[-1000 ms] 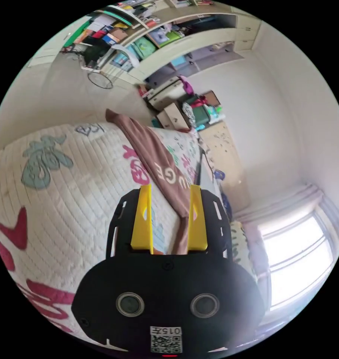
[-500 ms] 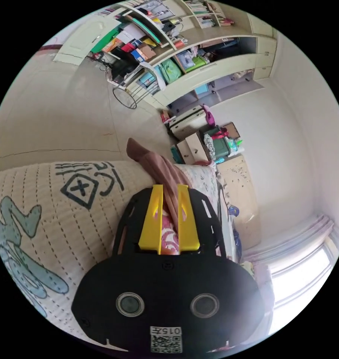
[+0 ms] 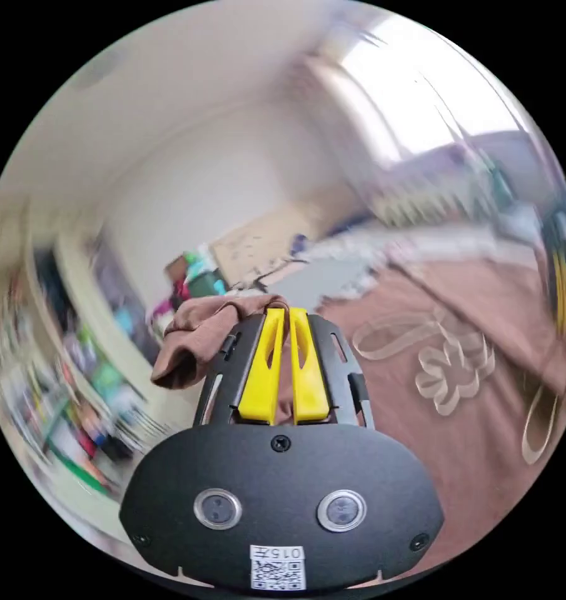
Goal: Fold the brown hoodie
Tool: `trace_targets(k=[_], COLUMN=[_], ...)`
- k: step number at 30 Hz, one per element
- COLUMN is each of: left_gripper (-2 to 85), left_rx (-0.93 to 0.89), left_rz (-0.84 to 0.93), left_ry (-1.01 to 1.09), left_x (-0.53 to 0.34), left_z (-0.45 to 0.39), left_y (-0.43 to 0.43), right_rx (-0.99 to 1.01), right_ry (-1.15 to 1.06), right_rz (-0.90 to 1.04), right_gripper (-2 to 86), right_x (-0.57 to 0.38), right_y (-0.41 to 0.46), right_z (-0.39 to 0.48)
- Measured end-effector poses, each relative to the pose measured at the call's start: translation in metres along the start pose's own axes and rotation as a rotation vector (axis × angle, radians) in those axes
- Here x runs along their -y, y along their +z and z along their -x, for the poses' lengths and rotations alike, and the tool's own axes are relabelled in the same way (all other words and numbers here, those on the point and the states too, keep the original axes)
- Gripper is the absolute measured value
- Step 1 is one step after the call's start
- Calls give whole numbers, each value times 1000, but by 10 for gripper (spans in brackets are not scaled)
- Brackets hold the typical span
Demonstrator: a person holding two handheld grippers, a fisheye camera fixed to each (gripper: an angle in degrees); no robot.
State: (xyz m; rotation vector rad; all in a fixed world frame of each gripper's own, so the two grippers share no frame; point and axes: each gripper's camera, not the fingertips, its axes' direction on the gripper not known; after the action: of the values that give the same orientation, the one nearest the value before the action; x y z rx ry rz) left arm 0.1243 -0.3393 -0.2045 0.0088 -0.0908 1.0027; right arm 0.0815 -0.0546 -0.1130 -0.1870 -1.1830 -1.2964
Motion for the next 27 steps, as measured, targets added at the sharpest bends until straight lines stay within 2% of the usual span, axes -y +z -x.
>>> trace_targets(k=[3,7,9,11,12,15,20,23,25,27], left_gripper=[6,6,6,6,6,6,8,11,15,24], left_rx=[40,-38,-23,-19,-28,-93,-148,-168,-161,-150], left_rz=[5,0,-27,-33,-27,-35,-64,-72,-68,-60], left_ry=[220,141,119,105,86,28,-61,-87,-97,-125], left_x=[15,-2,-21,-27,-29,-40,-67,-82,-90,-102], left_z=[-133,-191,-217,-233,-240,-245,-242,-242,-243,-237], left_y=[-13,-1,5,8,11,20,28,35,39,45], right_rx=[15,-28,-199,-381,-490,-637,-508,-540,-530,-564], right_ry=[12,50,145,242,290,309,343,332,351,371], right_rz=[-43,-162,-244,-238,-195,6,83,172,232,330], right_gripper=[109,95,84,78,80,95,114,127,118,68], right_x=[-2,-8,-8,-2,6,44,117,154,170,182], right_y=[4,1,2,16,32,89,161,203,226,255], right_z=[2,2,-2,-8,-13,-27,-54,-63,-69,-78])
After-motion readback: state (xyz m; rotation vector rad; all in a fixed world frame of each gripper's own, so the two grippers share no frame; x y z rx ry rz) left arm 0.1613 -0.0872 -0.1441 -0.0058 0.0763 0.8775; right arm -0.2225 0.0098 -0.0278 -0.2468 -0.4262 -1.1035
